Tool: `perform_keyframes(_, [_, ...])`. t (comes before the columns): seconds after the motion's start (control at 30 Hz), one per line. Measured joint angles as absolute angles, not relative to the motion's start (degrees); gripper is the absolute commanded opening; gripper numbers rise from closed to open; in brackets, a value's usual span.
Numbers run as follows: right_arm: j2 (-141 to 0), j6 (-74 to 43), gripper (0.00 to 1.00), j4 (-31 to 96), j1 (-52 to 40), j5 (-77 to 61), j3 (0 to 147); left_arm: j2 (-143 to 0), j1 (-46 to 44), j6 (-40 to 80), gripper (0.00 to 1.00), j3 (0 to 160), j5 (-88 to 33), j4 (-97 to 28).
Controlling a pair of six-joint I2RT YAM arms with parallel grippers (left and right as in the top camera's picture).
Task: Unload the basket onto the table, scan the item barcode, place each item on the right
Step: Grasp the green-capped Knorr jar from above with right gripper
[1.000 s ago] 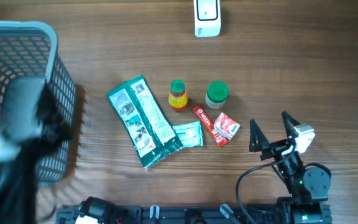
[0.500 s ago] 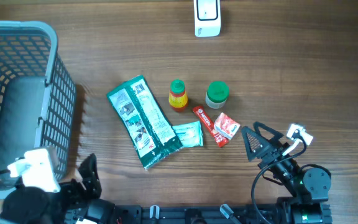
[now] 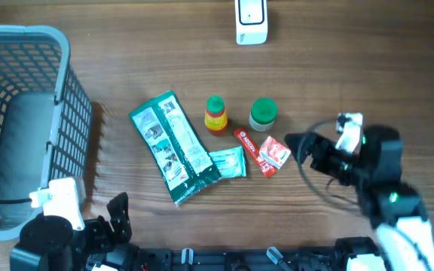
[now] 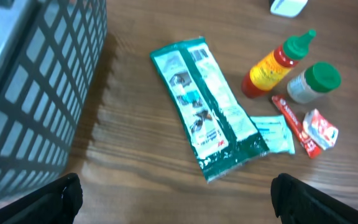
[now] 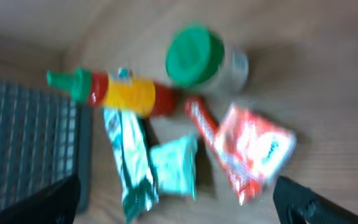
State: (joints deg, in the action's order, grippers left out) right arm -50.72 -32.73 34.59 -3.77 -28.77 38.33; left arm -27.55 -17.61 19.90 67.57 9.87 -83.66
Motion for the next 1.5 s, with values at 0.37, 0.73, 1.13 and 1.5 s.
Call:
perform_keyframes(0.37, [-78.8,-36.1,0.99,39.7,-12.2,-15.3,58.1,-27.6,-17.6,19.9,1.0,67.5,9.9,-83.7])
perform_keyframes(0.73, [-106.8,-42.7,0.91,44.7,-24.1,0.6,78.3,-27.6,-17.6,19.9,1.0,67.5,9.9,-83.8])
perform_keyframes(1.13, [-109.7,-9.7,0.99,50.9,-24.1,7.0,78.7,-27.6,-17.6,19.9,1.0,67.5,9.9,-83.8])
perform_keyframes(1.5, [-99.5,-58.5,1.0,75.2,-20.5,5.3,95.0,-27.6,-17.6,19.9,1.0,67.5,9.9,-83.8])
